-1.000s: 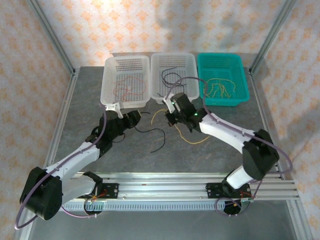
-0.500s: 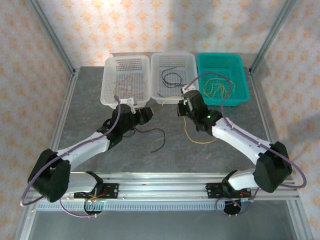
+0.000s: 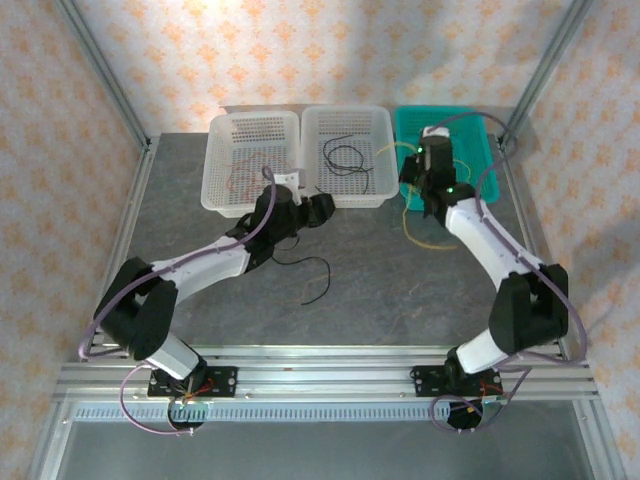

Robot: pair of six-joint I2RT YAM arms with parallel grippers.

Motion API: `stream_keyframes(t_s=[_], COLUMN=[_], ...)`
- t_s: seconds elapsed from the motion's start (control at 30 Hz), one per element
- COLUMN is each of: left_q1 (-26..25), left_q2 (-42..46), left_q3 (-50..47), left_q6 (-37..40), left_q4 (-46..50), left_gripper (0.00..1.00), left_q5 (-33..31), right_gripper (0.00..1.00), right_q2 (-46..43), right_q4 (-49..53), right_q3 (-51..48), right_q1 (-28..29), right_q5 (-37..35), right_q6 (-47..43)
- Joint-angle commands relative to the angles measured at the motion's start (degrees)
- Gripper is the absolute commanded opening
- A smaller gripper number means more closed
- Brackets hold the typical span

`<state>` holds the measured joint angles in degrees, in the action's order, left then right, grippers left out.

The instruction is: Untangle the cables

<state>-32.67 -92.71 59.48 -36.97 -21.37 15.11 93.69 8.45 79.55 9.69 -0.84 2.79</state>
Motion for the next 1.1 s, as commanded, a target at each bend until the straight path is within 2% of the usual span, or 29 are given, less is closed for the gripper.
stream_keyframes(t_s=[0.0, 0.4, 0.67, 0.83, 1.07], left_q1=[-0.64, -1.35, -1.62, -1.64, -1.7], left_q2=[-3.27, -15.97, -22.87, -25.51, -26.49], left_q3=[5.96, 22.1, 32.82, 38.13, 41.03], left_q6=[2.07, 3.02, 6.69, 7.0, 6.65], left_q4=[-1.87, 0.1, 3.82, 4.86, 5.62], left_gripper=[0.53, 0.53, 0.54, 0.55, 0.55], left_q5=[1.8, 4.5, 3.75, 3.56, 3.83], right_gripper=[0.0, 0.0, 0.01, 0.13, 0.37], right_q2=[5.22, 36.67, 46.71, 47.22, 45.34], right_q4=[-0.63, 8.17, 7.27, 7.61, 8.93], right_q3=[8.09, 48.84, 59.18, 59.67, 59.94], right_q1=[-2.64, -8.14, -9.99, -10.75, -10.75], right_q5=[2.6, 7.16, 8.94, 10.24, 10.64], right_q6=[-0.63, -11.93, -9.49, -7.36, -5.87])
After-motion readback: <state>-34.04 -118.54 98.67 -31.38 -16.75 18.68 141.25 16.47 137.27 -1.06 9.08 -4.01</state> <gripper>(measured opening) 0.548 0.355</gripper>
